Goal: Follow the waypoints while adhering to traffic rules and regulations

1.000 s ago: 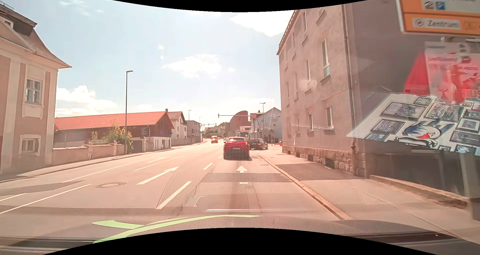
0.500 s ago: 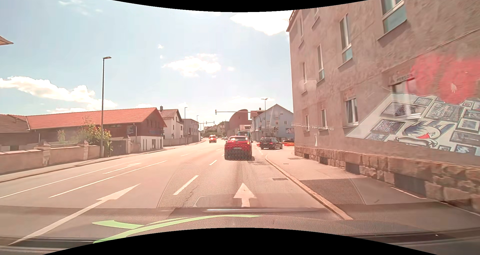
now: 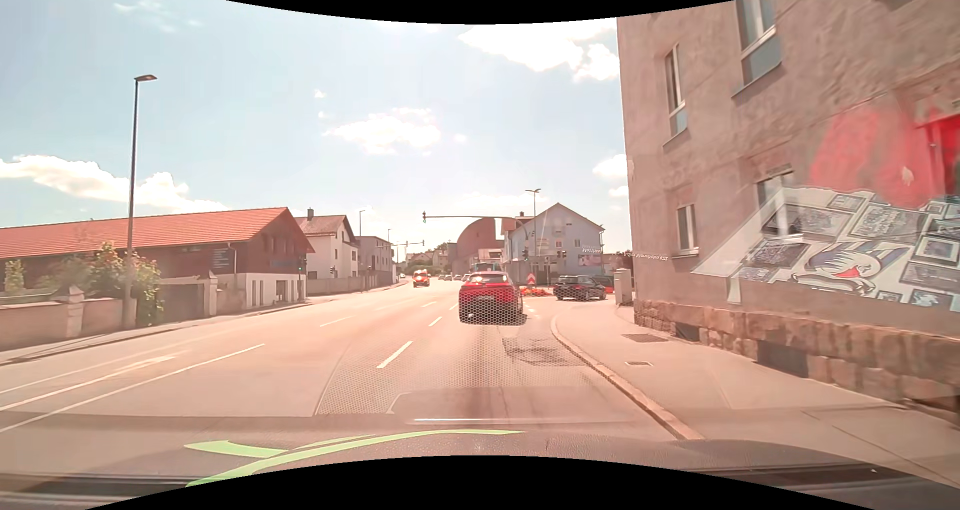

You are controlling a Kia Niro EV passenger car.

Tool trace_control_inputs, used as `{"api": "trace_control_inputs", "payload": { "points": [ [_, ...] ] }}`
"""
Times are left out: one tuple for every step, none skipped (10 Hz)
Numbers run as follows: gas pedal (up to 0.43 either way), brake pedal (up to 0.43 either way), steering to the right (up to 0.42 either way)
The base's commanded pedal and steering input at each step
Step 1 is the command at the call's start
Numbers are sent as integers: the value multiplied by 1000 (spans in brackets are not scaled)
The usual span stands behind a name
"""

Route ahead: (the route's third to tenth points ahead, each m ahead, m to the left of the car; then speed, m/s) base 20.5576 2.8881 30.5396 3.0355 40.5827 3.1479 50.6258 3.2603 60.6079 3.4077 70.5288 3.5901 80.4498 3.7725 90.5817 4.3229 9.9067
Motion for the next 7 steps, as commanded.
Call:
{"api": "trace_control_inputs", "payload": {
  "points": [
    [138, 0, 0],
    [138, 0, 1],
    [138, 0, 1],
    [138, 0, 4],
    [138, 0, 7],
    [138, 0, 8],
    [138, 0, 8]
  ]
}}
